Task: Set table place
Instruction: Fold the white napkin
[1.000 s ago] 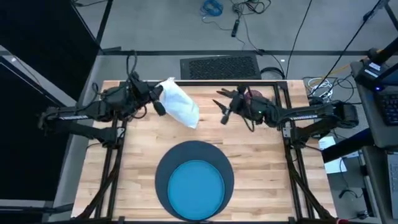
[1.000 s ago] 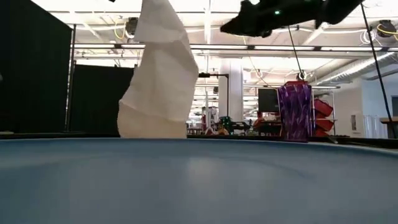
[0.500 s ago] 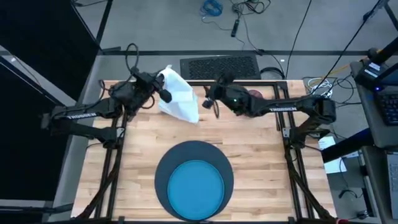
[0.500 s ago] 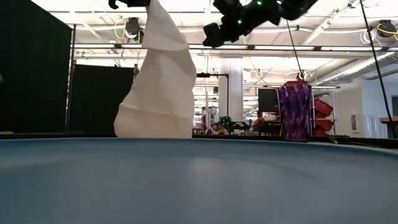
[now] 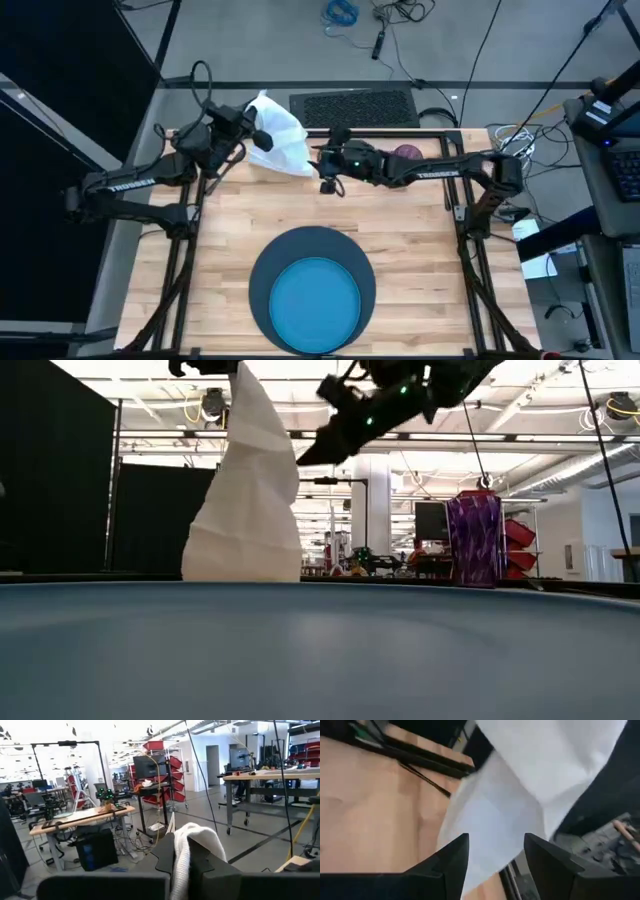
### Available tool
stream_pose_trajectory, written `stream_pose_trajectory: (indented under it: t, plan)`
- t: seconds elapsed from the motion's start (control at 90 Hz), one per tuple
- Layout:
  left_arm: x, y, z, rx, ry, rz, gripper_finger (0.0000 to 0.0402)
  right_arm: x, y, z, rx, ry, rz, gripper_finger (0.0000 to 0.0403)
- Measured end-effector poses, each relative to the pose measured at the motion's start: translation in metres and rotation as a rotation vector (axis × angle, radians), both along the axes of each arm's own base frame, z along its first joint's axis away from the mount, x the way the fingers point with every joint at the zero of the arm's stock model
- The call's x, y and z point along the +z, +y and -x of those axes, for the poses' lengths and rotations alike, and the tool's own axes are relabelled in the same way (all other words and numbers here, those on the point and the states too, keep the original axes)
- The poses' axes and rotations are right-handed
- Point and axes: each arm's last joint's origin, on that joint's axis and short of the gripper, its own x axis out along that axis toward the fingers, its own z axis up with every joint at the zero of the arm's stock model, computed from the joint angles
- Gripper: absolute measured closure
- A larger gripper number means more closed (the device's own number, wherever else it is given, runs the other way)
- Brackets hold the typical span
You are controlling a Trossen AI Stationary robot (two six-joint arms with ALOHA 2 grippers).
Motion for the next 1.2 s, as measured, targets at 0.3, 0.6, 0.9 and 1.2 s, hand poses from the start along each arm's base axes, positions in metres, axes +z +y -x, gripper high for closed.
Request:
stream_pose_trajectory:
  t: [0.3,0.6,0.9,1.2]
  plan:
    - [-0.003,-0.001,-0.001,-0.017,0.028,0.011,0.0402,-0.005,-0.004,-0.005,-0.11,-0.018,0.085,0.0225]
    - [-0.01,0.001,-0.012,-0.058,0.034,0.026,0.0402,-0.004,-0.003,-0.006,-0.06,-0.041,0.052,0.0225]
    - [-0.006,-0.003,-0.016,-0.103,-0.009,0.006,0.0402,-0.004,-0.004,-0.006,-0.065,-0.042,0.052,0.0225]
    - [-0.005,-0.011,-0.019,-0.144,-0.024,0.001,0.0402,0.003,-0.018,-0.003,-0.107,-0.121,0.054,0.0225]
